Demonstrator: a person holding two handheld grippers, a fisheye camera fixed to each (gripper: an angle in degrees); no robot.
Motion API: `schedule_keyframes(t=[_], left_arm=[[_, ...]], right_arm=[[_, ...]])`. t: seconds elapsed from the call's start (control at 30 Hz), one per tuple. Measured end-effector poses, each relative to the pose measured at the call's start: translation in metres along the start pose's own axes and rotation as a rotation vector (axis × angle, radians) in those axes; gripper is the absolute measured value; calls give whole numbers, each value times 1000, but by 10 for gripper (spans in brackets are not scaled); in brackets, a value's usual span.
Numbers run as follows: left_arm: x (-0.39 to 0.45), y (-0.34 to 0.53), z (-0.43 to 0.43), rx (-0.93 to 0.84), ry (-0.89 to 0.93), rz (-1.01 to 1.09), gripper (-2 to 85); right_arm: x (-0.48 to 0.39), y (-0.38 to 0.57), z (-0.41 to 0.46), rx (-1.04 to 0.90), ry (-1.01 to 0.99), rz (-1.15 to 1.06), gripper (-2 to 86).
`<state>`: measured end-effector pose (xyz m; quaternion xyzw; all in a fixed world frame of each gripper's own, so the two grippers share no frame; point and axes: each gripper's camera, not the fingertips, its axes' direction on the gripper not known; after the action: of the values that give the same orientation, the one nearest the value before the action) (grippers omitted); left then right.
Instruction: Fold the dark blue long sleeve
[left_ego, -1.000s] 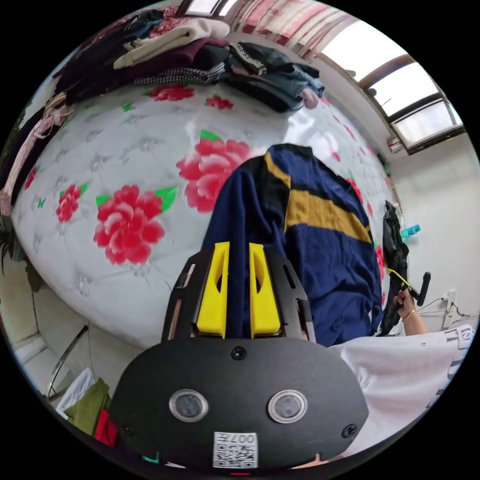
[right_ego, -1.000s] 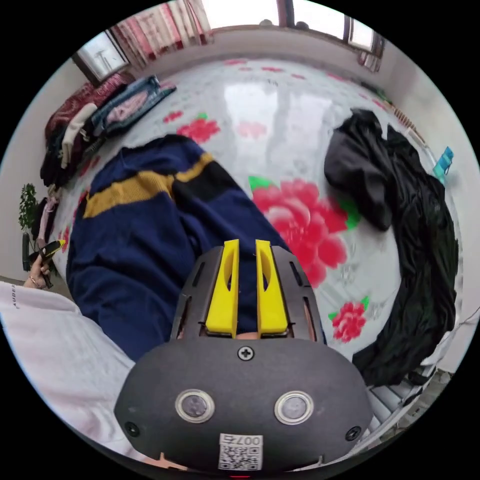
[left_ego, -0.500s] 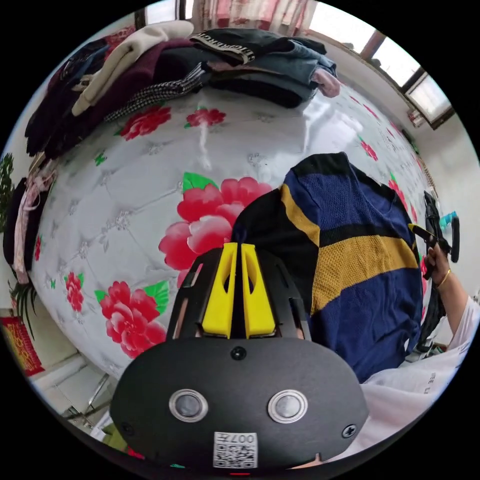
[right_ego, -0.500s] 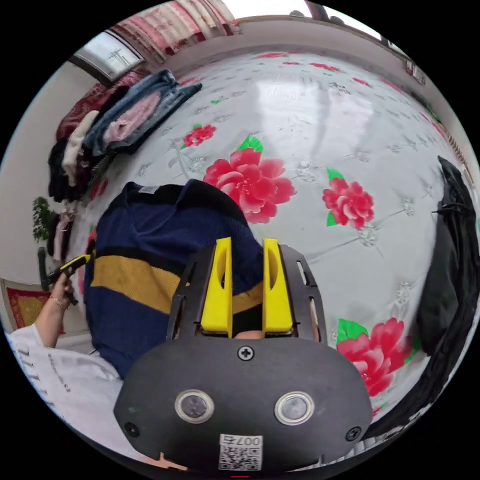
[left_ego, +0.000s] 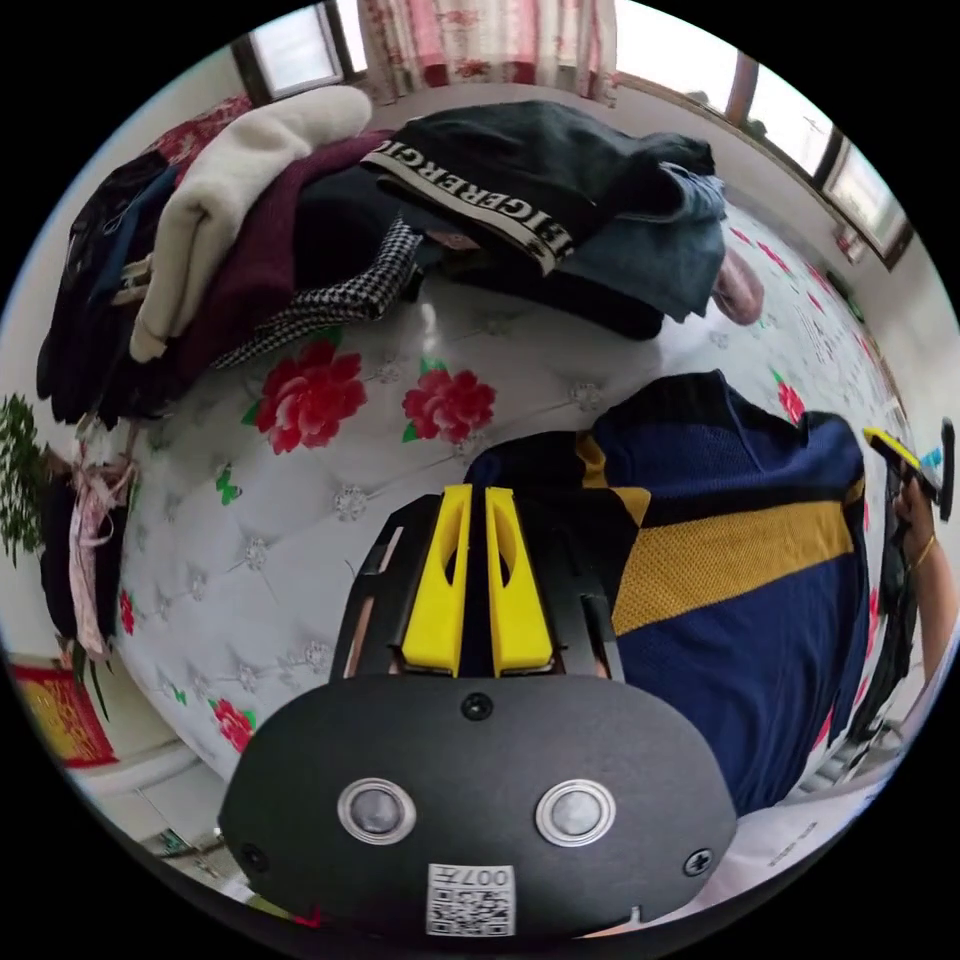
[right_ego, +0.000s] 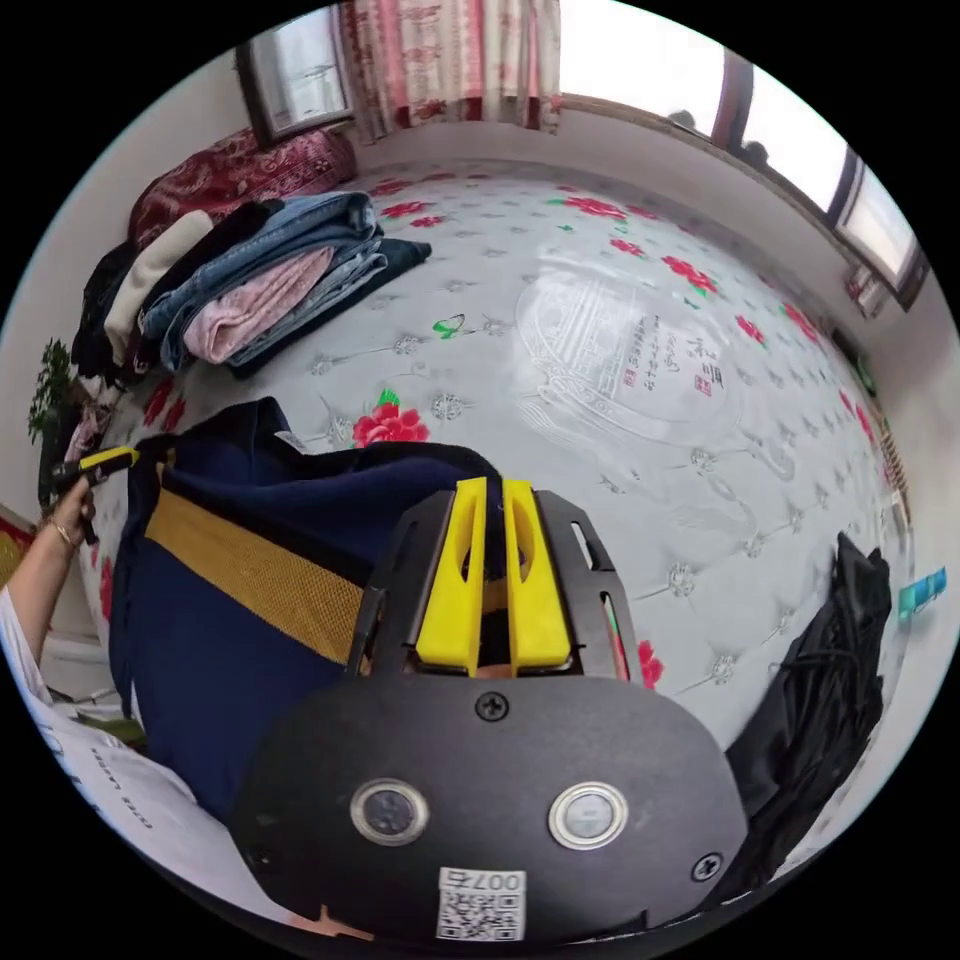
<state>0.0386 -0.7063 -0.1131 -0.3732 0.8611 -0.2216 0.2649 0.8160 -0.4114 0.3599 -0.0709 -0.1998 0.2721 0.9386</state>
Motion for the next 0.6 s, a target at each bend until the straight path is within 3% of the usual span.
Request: schedule_keyframes(t=[0.1,0.23,0.4,0.6], left_arm=[[-10,25,-18,66,-32,-89,-7],[-11,102,-41,93,92,-109,-8],[10,210,-45,-80,194,-72,-1],[27,304,-53,-224,288,-47,47]], right_arm=[[4,33,-31,90,-78,40,22],[-5,107,-58,70,-164,-7,29],[-23,242,-77,-115,-195,-33,38],[-30,339,-94,-221,-276,31,49]])
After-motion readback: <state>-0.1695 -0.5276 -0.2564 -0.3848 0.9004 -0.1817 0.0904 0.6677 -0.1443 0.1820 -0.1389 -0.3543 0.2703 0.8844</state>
